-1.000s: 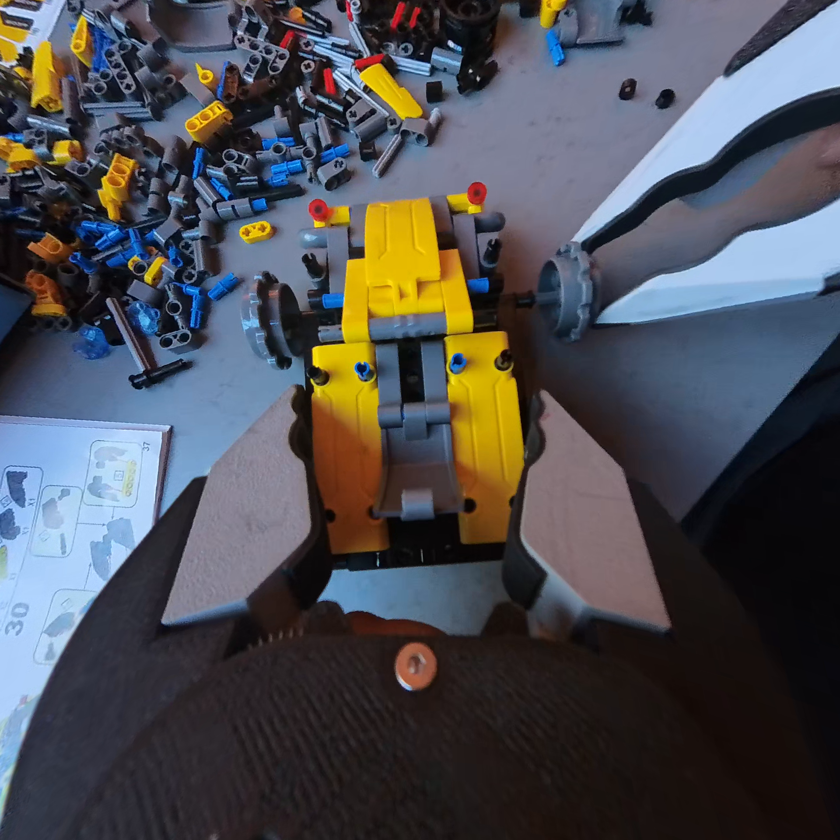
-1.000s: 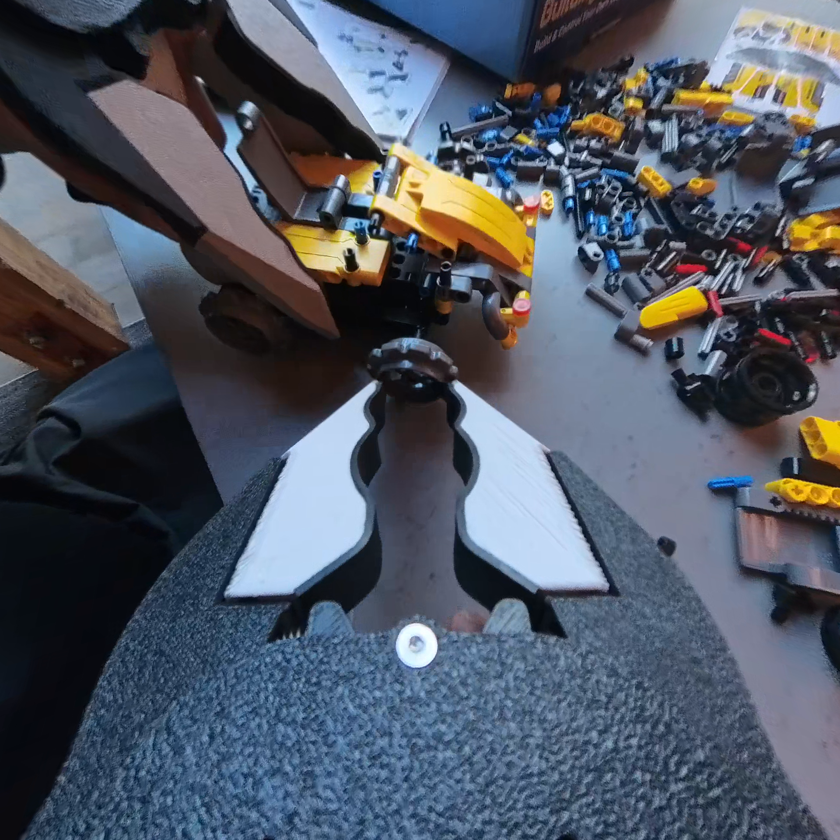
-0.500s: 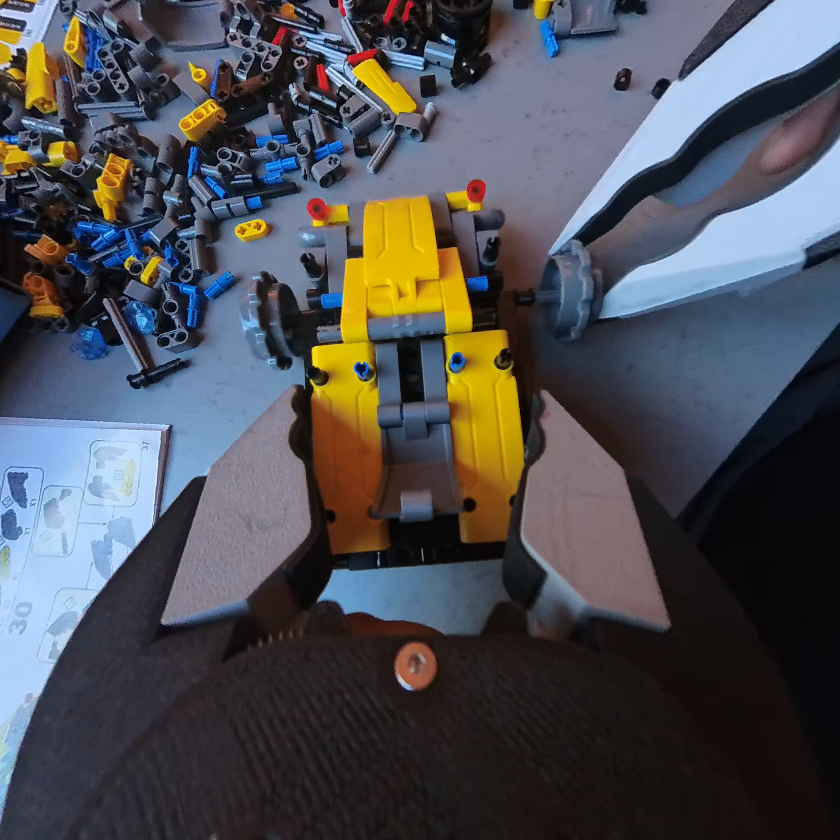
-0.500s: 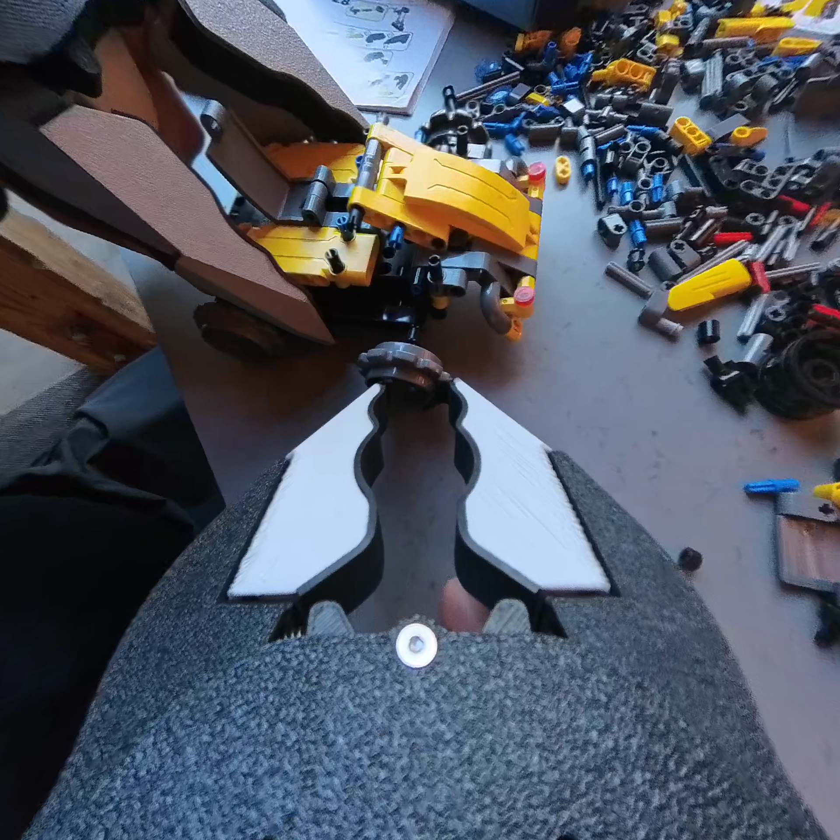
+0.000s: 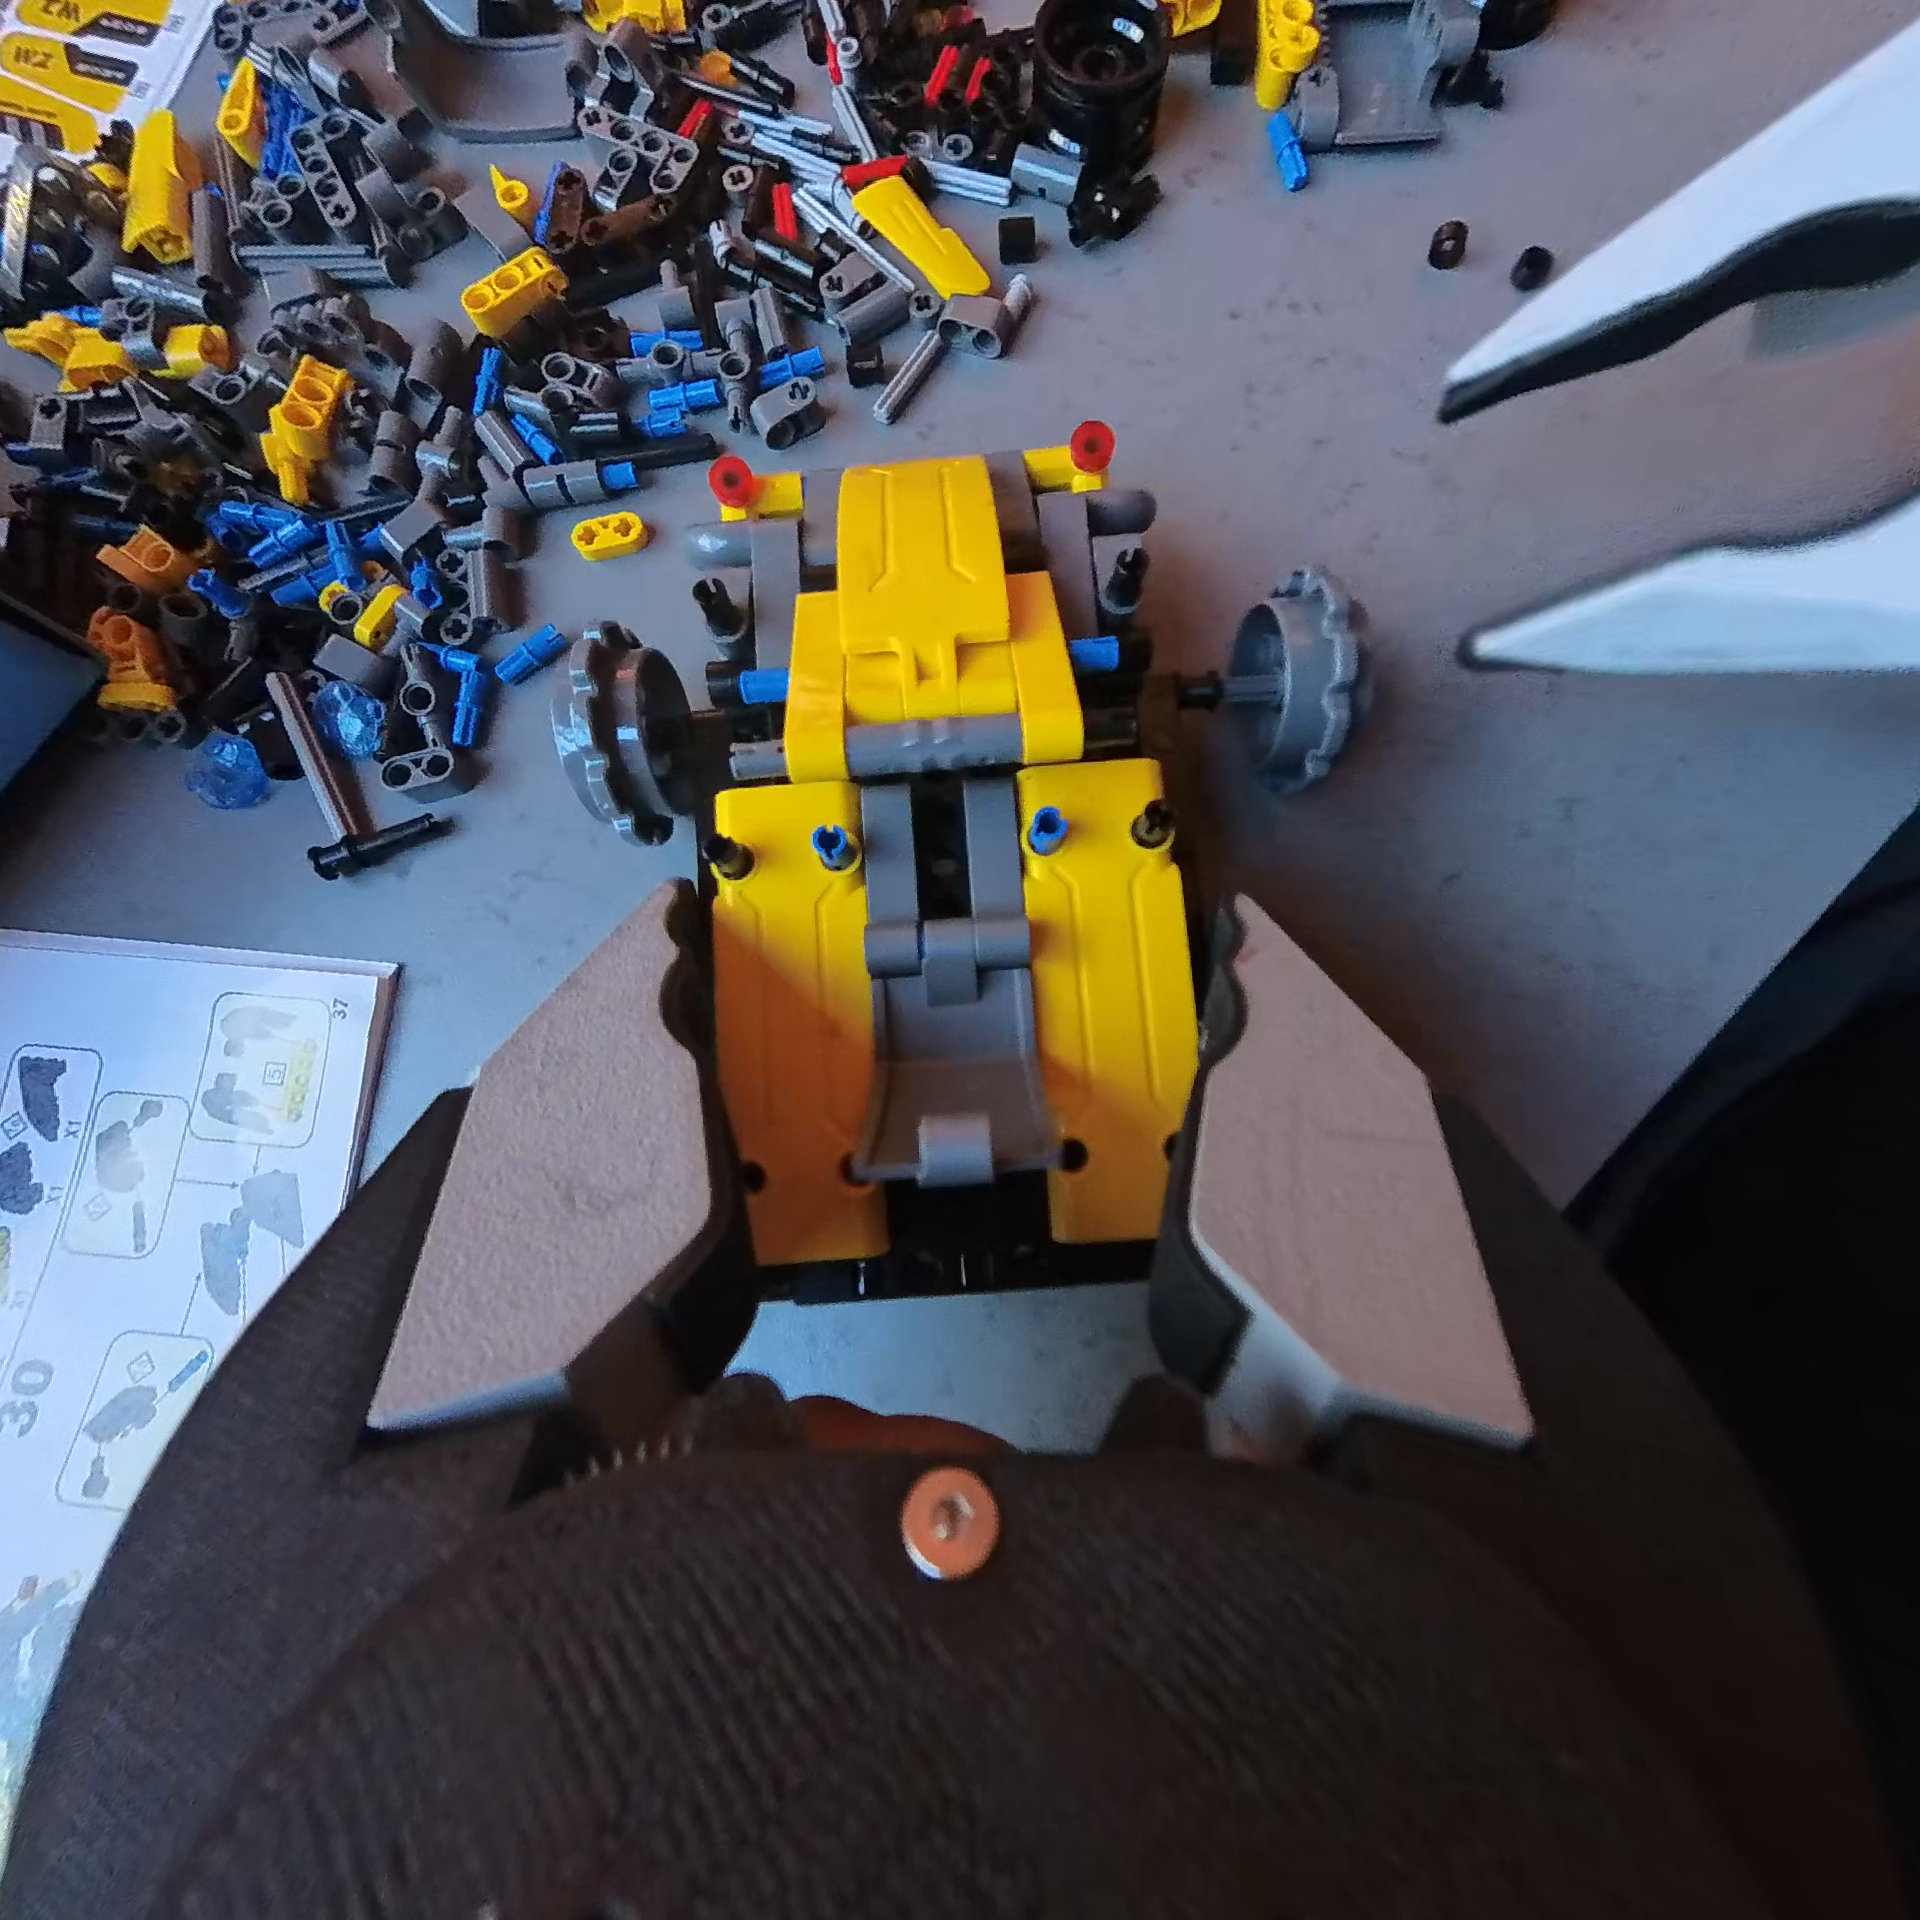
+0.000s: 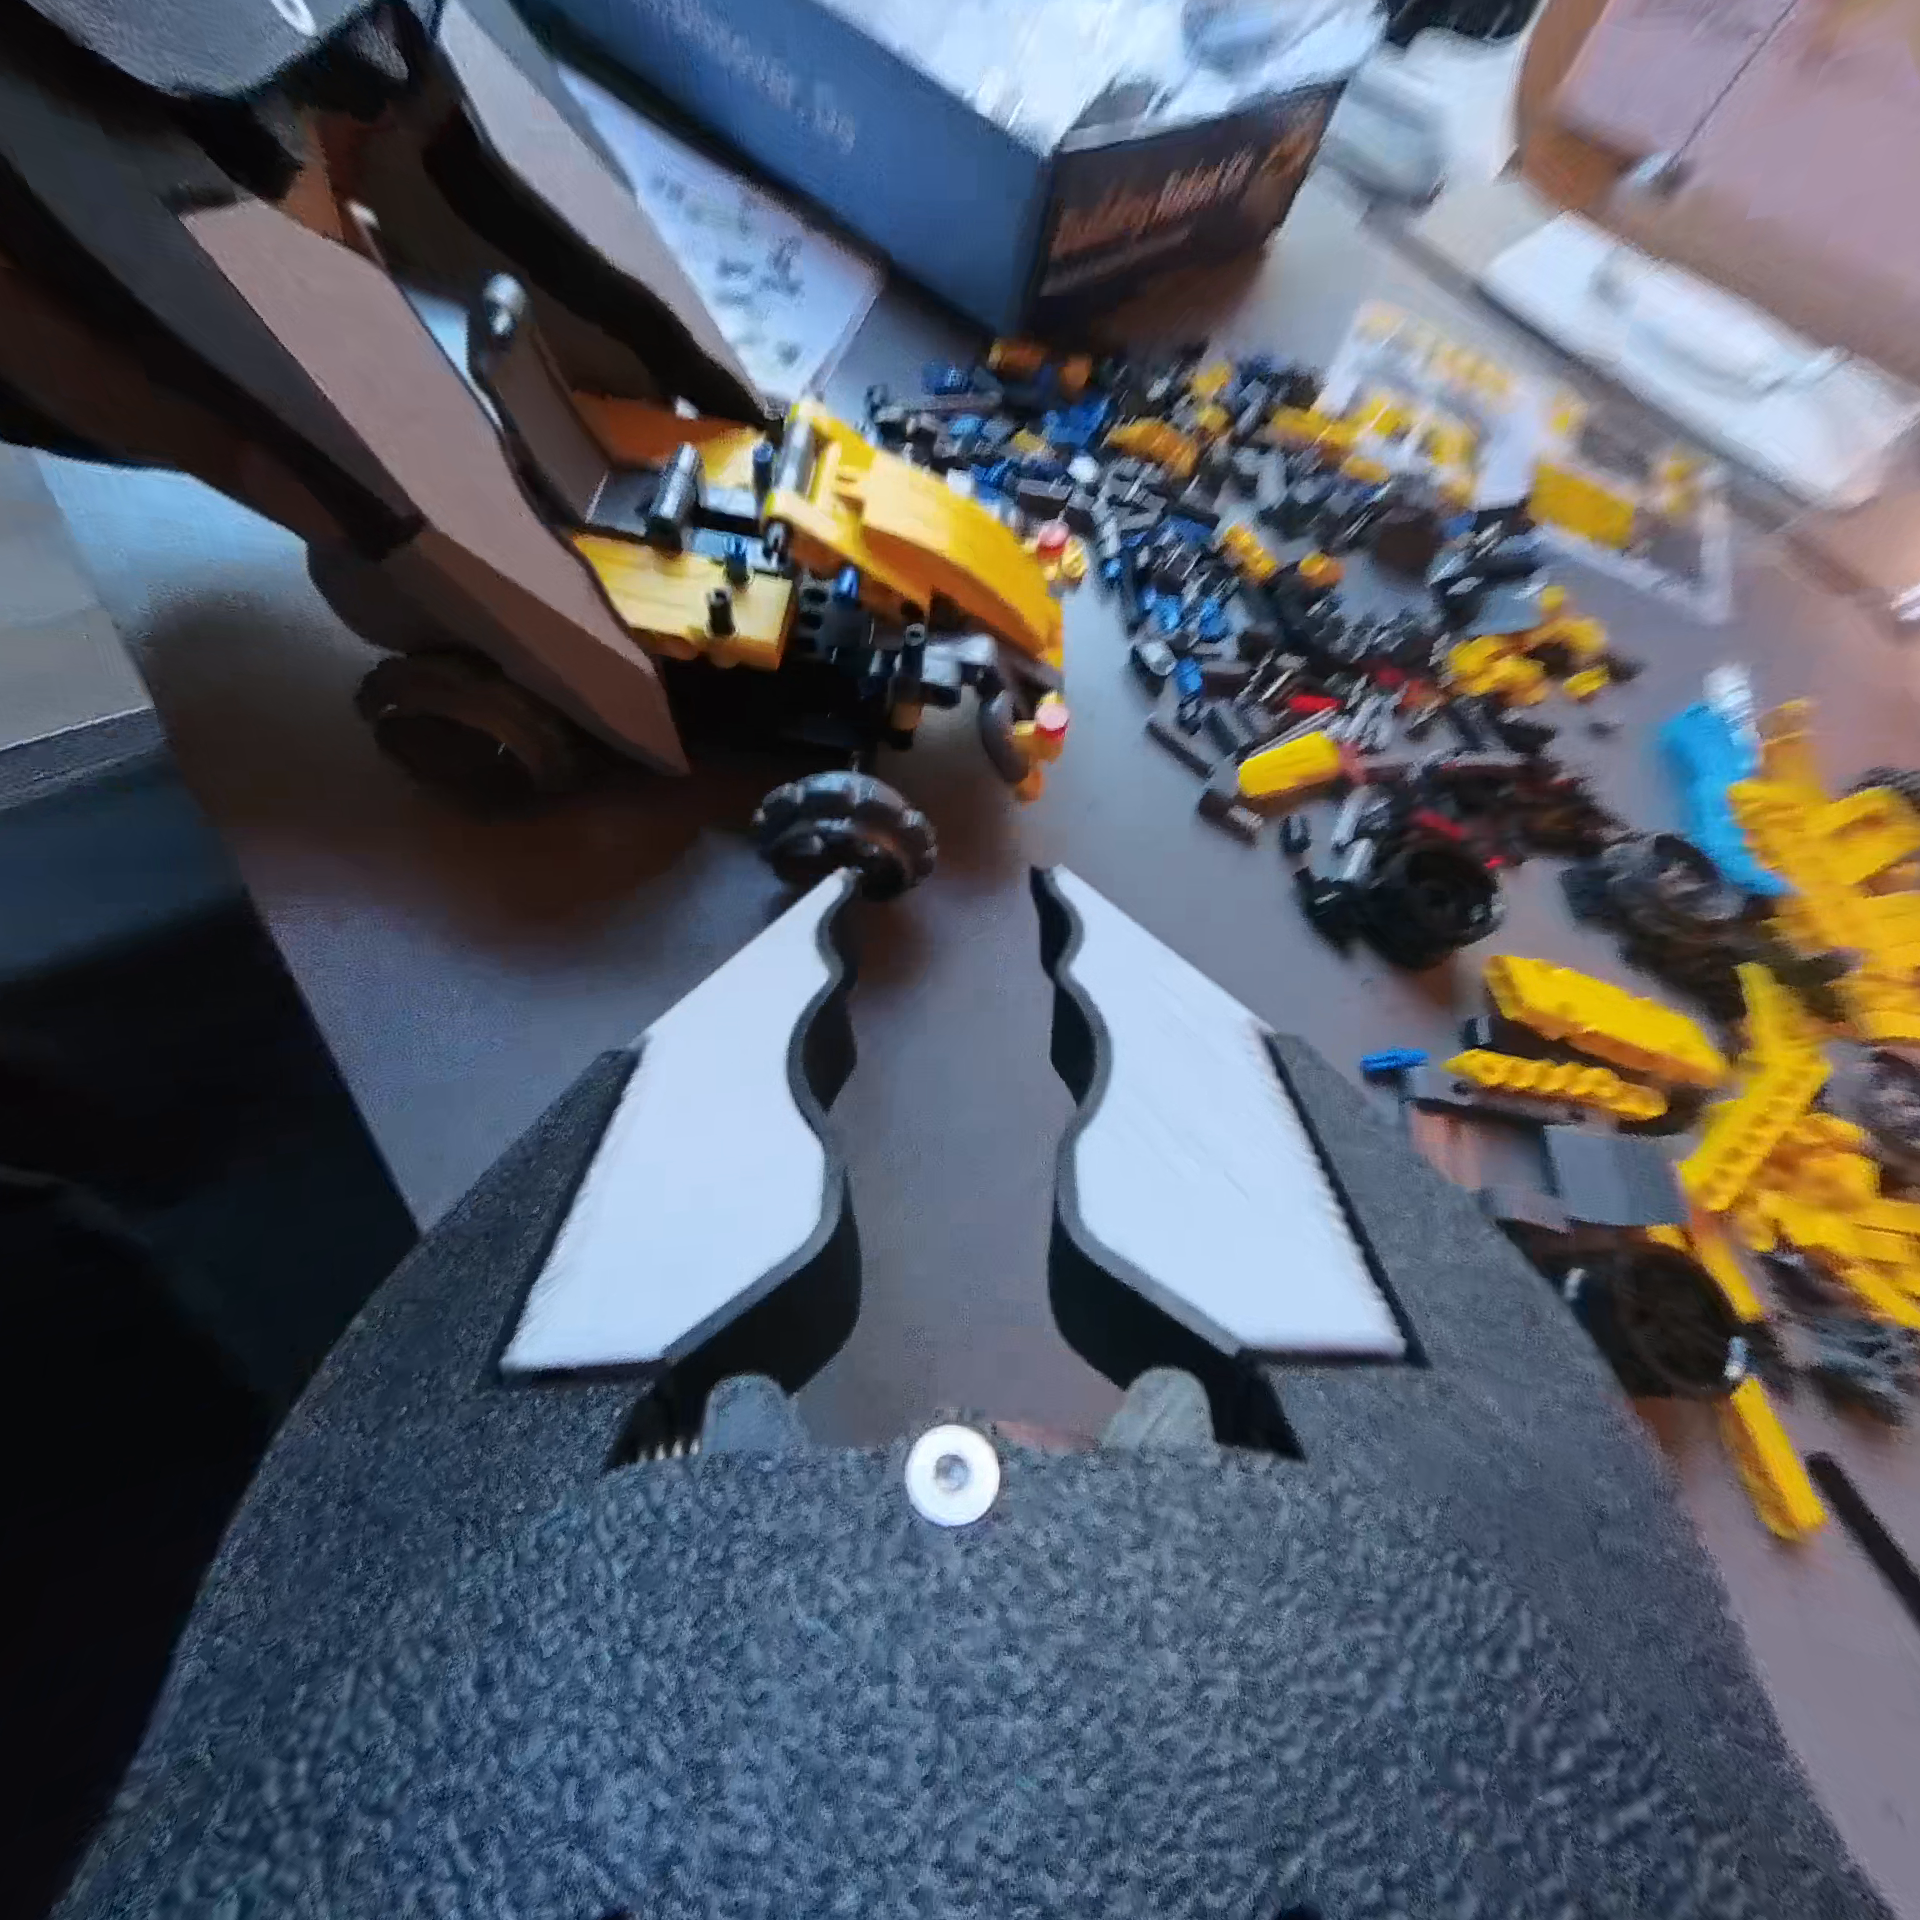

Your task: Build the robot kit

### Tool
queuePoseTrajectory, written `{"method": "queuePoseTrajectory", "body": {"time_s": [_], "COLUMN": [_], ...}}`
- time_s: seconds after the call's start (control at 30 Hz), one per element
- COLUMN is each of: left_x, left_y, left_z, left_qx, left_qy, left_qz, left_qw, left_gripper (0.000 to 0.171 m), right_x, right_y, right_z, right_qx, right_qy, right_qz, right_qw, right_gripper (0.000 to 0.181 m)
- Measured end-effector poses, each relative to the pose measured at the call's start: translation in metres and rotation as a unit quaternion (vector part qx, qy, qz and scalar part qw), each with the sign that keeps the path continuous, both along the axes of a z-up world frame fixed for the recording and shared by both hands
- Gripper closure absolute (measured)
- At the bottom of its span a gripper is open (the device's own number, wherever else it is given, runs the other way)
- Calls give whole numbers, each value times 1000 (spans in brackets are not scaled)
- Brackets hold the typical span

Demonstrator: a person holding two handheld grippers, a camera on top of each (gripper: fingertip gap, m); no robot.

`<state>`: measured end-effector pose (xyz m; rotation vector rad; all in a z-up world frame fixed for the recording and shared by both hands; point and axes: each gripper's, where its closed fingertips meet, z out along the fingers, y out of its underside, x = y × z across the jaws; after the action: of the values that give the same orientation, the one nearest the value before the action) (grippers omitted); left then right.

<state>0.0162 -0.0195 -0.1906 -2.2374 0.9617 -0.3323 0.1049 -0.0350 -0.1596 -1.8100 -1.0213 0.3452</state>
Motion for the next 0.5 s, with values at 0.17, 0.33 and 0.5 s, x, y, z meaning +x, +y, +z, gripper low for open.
{"method": "queuePoseTrajectory", "body": {"time_s": [0.17, 0.33, 0.5], "left_x": [0, 1, 2], "left_y": [-1, -1, -2], "left_z": [0, 0, 0], "left_qx": [-2, -2, 1], "left_qy": [3, 2, -1], "left_qz": [-3, -3, -8], "left_qw": [1000, 1000, 1000], "left_gripper": [78, 78, 79], "right_x": [-20, -23, -21], "right_y": [-16, -26, -21], "right_z": [0, -21, -24], "right_qx": [-63, -224, -179], "right_qy": [49, 97, 49], "right_qz": [3, 9, -7], "right_qw": [997, 970, 983], "right_gripper": [145, 165, 181]}}
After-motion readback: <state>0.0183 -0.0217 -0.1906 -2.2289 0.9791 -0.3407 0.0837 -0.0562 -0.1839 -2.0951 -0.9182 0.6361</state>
